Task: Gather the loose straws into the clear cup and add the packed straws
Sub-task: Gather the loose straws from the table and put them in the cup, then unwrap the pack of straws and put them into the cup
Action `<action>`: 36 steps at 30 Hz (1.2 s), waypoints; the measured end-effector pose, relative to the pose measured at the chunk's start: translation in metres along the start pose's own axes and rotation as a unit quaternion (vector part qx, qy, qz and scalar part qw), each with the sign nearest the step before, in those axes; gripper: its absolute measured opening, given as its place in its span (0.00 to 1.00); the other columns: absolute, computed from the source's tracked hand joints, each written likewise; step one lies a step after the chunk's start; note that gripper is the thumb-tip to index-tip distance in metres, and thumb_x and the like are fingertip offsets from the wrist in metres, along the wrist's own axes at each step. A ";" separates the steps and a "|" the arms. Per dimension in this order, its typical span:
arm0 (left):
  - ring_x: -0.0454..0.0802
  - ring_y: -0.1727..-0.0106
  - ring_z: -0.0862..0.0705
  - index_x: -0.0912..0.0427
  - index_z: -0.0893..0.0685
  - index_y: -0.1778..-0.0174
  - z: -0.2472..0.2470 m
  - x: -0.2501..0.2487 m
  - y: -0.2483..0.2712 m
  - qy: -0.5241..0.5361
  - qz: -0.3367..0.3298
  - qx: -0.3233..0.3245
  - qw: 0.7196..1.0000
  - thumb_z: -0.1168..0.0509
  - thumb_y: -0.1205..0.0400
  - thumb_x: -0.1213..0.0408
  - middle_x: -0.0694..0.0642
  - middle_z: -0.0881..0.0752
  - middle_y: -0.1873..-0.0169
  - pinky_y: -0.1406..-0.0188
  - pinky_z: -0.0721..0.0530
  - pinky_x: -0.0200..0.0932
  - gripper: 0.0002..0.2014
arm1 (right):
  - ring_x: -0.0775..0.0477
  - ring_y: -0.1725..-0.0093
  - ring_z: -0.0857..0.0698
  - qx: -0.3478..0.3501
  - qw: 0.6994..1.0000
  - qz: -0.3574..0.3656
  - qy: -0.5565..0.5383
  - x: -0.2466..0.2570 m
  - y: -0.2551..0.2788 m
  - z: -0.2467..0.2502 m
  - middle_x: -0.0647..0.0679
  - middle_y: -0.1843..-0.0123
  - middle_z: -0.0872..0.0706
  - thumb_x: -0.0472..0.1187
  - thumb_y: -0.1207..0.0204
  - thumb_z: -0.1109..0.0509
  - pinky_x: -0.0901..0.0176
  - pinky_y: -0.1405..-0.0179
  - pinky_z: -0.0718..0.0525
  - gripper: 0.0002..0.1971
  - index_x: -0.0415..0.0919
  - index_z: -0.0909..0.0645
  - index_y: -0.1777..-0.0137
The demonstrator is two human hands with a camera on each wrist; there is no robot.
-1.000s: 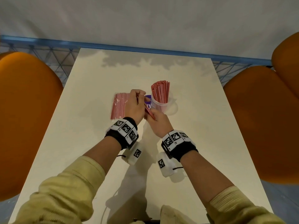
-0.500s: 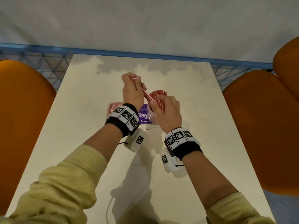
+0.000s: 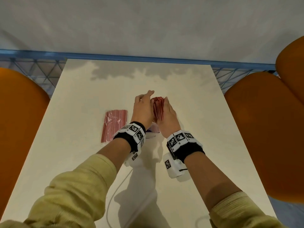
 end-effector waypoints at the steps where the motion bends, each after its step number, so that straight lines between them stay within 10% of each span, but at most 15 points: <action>1: 0.55 0.23 0.35 0.55 0.34 0.23 -0.004 -0.001 0.002 -0.047 -0.015 0.021 0.999 0.51 0.14 0.66 0.64 0.33 0.24 0.23 0.34 0.49 0.22 | 0.40 0.18 0.41 0.005 1.000 0.002 0.004 0.000 0.000 -0.001 0.44 0.15 0.45 0.35 0.22 0.36 0.48 0.20 0.37 0.40 0.39 0.58 0.17; 6: 0.54 0.17 0.47 0.52 0.44 0.19 -0.013 0.000 0.010 -0.258 -0.082 0.064 0.961 0.56 0.12 0.57 0.47 0.44 0.17 0.23 0.50 0.52 0.23 | 0.40 0.18 0.42 0.014 1.000 0.011 0.013 0.001 -0.002 -0.004 0.43 0.16 0.42 0.38 0.20 0.39 0.46 0.19 0.39 0.36 0.38 0.55 0.17; 12: 0.58 0.16 0.61 0.37 0.51 0.20 -0.004 -0.001 0.010 -0.181 -0.037 0.113 0.976 0.61 0.14 0.47 0.53 0.57 0.16 0.20 0.58 0.62 0.24 | 0.40 0.17 0.45 0.010 1.000 -0.008 -0.014 0.001 0.000 -0.001 0.43 0.16 0.43 0.40 0.19 0.39 0.47 0.17 0.43 0.35 0.39 0.54 0.17; 18: 0.53 0.20 0.42 0.48 0.36 0.22 0.058 0.057 0.018 0.122 0.151 -0.095 0.976 0.50 0.15 0.56 0.57 0.31 0.23 0.22 0.42 0.51 0.23 | 0.45 0.32 0.28 -0.163 0.974 0.147 -0.056 0.062 0.035 0.023 0.44 0.35 0.22 0.30 0.27 0.37 0.52 0.29 0.29 0.21 0.40 0.23 0.34; 22: 0.59 0.27 0.29 0.59 0.31 0.26 0.077 0.111 0.039 0.078 0.230 -0.124 0.962 0.40 0.20 0.61 0.62 0.24 0.30 0.28 0.30 0.52 0.25 | 0.52 0.46 0.24 -0.039 0.972 0.219 -0.080 0.106 0.047 -0.023 0.46 0.44 0.20 0.29 0.25 0.38 0.68 0.46 0.24 0.15 0.39 0.19 0.42; 26: 0.63 0.30 0.26 0.65 0.32 0.27 0.076 0.161 0.061 0.002 0.307 -0.063 0.950 0.35 0.23 0.64 0.66 0.22 0.33 0.29 0.27 0.54 0.27 | 0.46 0.37 0.21 0.109 0.989 0.091 -0.045 0.088 0.040 -0.083 0.42 0.32 0.25 0.31 0.22 0.38 0.61 0.36 0.24 0.21 0.38 0.28 0.29; 36: 0.60 0.38 0.18 0.64 0.27 0.30 0.057 0.163 0.085 -0.005 0.318 0.030 0.948 0.35 0.22 0.59 0.62 0.15 0.42 0.39 0.21 0.46 0.24 | 0.35 0.38 0.19 0.186 0.975 -0.100 -0.066 0.046 0.041 -0.139 0.34 0.35 0.20 0.33 0.21 0.41 0.45 0.36 0.20 0.17 0.33 0.31 0.33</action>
Point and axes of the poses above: each hand's wrist, its own y-axis away from the middle knuckle, its own z-axis out of the back of the hand, x = y × z, the point moved 8 cm from there along -y, towards the middle knuckle
